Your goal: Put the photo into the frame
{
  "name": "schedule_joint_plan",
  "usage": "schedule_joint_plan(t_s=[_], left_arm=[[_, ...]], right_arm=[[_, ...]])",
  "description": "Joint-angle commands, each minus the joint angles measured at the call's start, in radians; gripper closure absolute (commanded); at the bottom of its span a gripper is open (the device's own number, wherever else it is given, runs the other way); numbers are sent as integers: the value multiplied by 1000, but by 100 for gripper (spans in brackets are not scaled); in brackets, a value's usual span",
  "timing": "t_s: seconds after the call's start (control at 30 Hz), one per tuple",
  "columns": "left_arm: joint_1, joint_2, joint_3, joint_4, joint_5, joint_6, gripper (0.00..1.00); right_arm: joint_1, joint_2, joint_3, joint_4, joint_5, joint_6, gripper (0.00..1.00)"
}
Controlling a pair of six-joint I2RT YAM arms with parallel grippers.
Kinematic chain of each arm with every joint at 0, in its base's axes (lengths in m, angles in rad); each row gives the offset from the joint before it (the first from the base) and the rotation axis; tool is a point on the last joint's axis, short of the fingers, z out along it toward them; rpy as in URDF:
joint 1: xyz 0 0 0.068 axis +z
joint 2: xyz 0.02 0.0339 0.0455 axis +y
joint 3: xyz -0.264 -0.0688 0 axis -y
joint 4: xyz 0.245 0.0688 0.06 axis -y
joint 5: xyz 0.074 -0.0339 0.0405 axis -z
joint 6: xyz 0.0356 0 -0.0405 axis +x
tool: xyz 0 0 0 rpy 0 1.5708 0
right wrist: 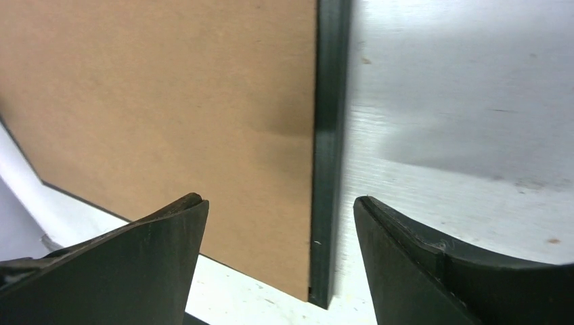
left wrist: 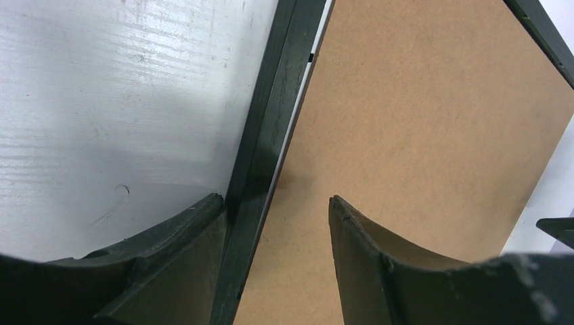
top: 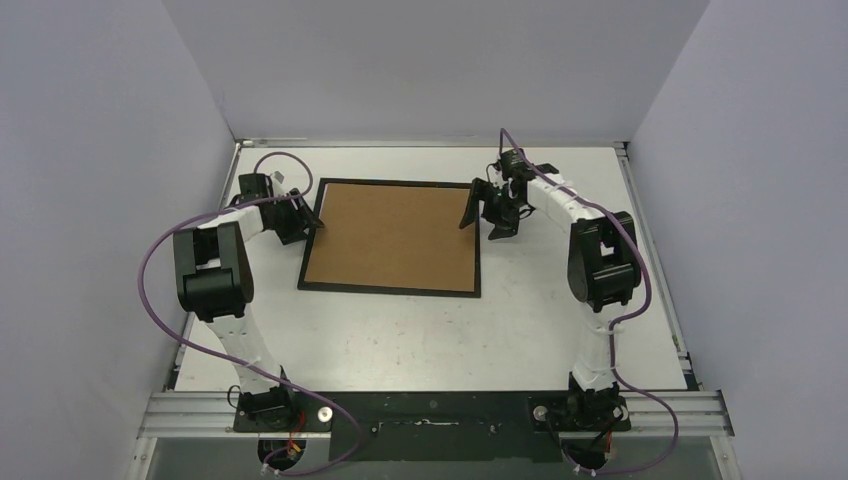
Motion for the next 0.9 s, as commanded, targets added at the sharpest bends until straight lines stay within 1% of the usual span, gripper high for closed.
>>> schedule_joint_plan(t_s=[0.0, 0.07, 0.2, 0.27, 0.37, 0.43, 0.53, 0.67, 0.8, 0.87], left_arm=[[-3, 11, 39, -21, 14, 28, 45], [-3, 14, 42, -29, 15, 33, 45], [-3, 20, 46, -38, 19, 41, 45], [-3, 22, 46, -39, 18, 43, 45], [-3, 28, 49, -43, 18, 45, 45], [-3, 32, 51, -43, 20, 46, 45], [-3, 35, 50, -45, 20, 47, 45], [-3, 42, 56, -47, 25, 51, 45], [-3, 51, 60, -48, 38, 51, 45], [-3, 55, 64, -47, 47, 52, 45]], right_arm=[[-9, -8, 52, -61, 84, -70, 19], [-4, 7, 52, -61, 97, -79, 21], [15, 16, 29, -6, 66, -76, 31], [22, 19, 25, 24, 28, -60, 36], [29, 32, 27, 51, 11, -30, 44], [28, 46, 29, 58, 11, -17, 47], [28, 76, 46, 45, 31, -16, 48], [29, 105, 64, 45, 32, -13, 47], [28, 131, 71, 61, -4, 1, 48], [27, 126, 56, 95, -45, 17, 48]])
